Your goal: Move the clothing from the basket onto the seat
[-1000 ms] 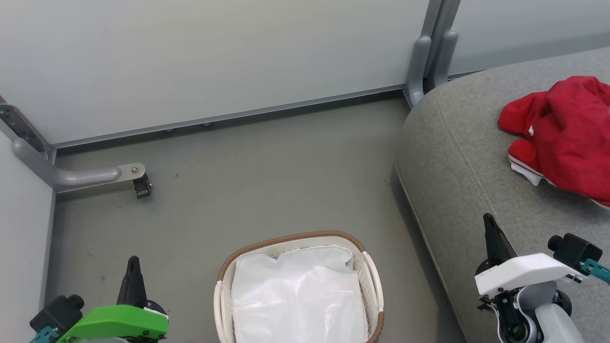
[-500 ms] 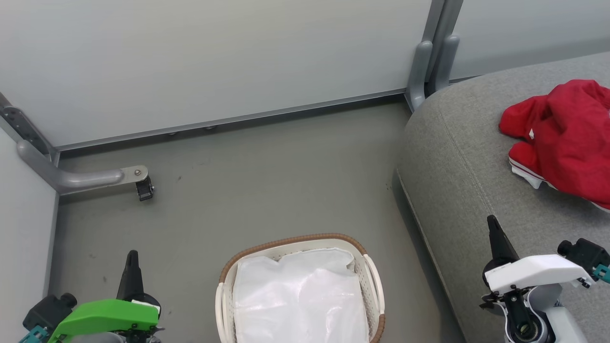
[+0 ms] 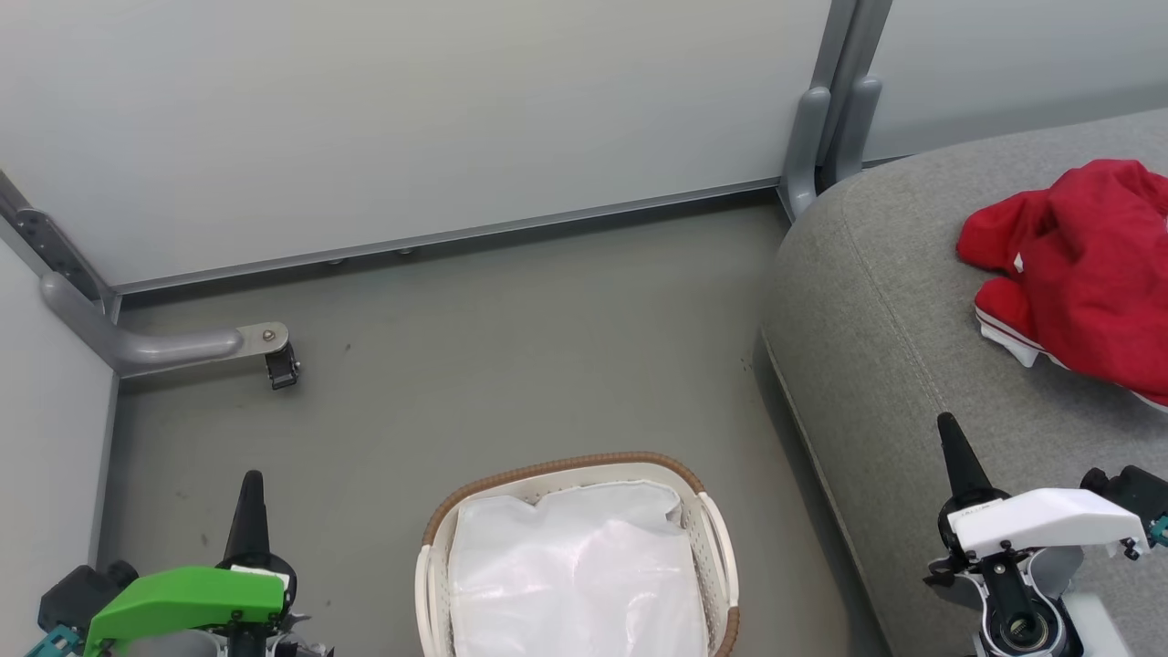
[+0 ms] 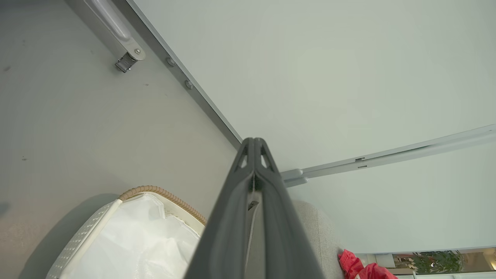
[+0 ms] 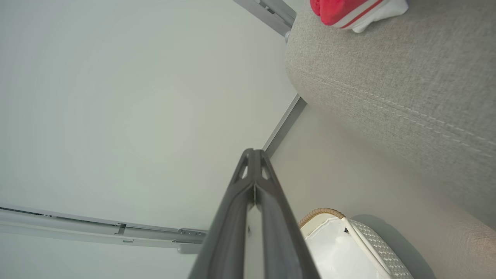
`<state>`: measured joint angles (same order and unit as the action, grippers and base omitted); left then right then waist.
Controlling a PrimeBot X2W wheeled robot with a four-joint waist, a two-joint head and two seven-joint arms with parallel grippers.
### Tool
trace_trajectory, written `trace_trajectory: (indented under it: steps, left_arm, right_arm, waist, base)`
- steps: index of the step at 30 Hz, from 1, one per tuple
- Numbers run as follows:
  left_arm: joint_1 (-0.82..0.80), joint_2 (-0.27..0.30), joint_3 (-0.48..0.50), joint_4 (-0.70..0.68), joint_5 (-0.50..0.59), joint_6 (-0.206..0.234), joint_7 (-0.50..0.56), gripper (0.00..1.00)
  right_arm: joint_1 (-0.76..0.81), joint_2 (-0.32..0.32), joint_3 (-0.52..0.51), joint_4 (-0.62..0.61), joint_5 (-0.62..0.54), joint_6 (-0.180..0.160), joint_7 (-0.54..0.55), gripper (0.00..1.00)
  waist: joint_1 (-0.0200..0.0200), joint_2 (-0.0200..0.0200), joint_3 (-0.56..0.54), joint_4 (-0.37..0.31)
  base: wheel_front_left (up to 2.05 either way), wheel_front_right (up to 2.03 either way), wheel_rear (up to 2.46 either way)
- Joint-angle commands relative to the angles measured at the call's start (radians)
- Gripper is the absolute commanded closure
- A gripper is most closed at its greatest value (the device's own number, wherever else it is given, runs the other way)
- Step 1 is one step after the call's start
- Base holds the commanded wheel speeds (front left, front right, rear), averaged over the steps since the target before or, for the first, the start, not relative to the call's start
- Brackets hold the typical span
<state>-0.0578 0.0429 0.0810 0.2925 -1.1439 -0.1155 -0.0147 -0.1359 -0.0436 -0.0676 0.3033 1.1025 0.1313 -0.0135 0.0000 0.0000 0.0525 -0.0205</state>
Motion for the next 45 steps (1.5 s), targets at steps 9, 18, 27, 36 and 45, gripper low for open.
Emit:
trace_trajectory:
  steps: [9,18,27,36,45]
  left_arm:
    - [-0.031,0.008,0.010,-0.019,-0.102,-0.007,0.028,1.00]
    - [-0.039,0.009,0.015,-0.025,-0.177,-0.009,0.049,1.00]
    - [-0.044,0.009,0.021,-0.031,-0.251,-0.012,0.069,1.00]
    - [-0.050,0.010,0.025,-0.037,-0.317,-0.014,0.088,1.00]
    - [-0.051,0.010,0.029,-0.042,-0.379,-0.016,0.106,1.00]
  right_arm:
    - [0.009,-0.007,-0.013,-0.022,0.110,-0.001,0.028,1.00]
    - [0.014,-0.007,-0.020,-0.031,0.192,-0.001,0.049,1.00]
    - [0.019,-0.008,-0.027,-0.038,0.271,-0.001,0.069,1.00]
    - [0.023,-0.008,-0.034,-0.045,0.345,-0.001,0.087,1.00]
    - [0.026,-0.009,-0.040,-0.052,0.412,-0.001,0.105,1.00]
  waist:
    - [0.0000,0.0000,-0.008,0.003]
    - [0.0000,0.0000,-0.015,0.006]
    - [0.0000,0.0000,-0.022,0.009]
    - [0.0000,0.0000,-0.030,0.012]
    - [0.0000,0.0000,-0.037,0.015]
  base:
    - [0.00,0.00,0.00]
    - [0.00,0.00,0.00]
    - [0.00,0.00,0.00]
    - [0.00,0.00,0.00]
    - [0.00,0.00,0.00]
